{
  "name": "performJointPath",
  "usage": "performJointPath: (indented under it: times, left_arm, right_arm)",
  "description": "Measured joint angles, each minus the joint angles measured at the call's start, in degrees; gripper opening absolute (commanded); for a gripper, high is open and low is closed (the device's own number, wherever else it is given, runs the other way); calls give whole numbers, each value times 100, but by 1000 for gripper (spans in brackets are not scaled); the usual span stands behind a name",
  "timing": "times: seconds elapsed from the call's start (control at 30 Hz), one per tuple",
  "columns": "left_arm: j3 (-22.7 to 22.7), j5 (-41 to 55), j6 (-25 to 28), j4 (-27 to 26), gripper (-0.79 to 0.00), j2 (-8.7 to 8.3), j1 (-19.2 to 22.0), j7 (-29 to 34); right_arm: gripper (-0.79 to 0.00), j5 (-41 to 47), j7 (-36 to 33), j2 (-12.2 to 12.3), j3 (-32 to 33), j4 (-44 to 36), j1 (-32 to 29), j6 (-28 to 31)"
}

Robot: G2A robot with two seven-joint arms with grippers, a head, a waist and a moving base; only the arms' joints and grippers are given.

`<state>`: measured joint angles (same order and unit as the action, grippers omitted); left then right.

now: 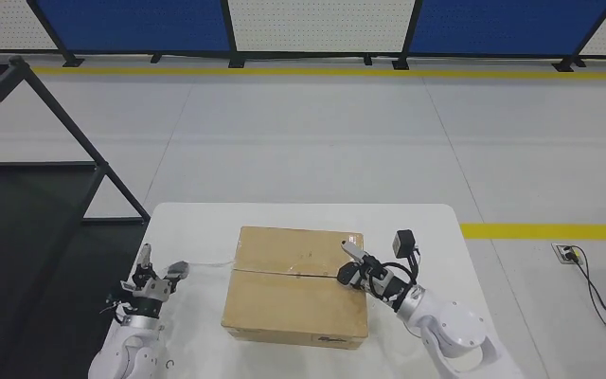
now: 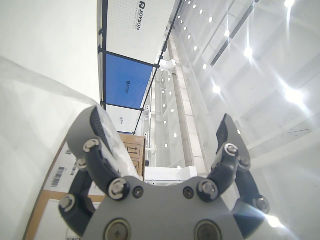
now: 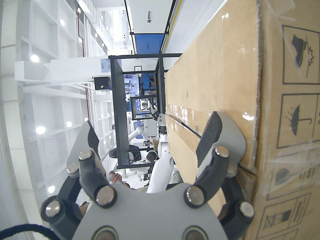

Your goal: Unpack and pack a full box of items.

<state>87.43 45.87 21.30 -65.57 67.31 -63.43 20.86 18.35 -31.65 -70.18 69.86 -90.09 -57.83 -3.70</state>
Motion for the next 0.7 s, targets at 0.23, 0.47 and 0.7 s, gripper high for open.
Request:
performJointPath:
  times: [0.23, 0.47, 0.7]
  left_arm:
    - [17, 91, -54, 246, 0, 37, 293, 32]
    - [136, 436, -20, 263, 0, 63, 435, 305]
    - [402, 559, 171, -321, 0, 45, 210, 567]
  right_arm:
    - [0, 10, -23, -6, 3, 19, 3, 5]
    - [0, 13, -21, -6, 34, 14, -31, 32]
    - [0, 7, -26, -6, 55, -7, -56, 33]
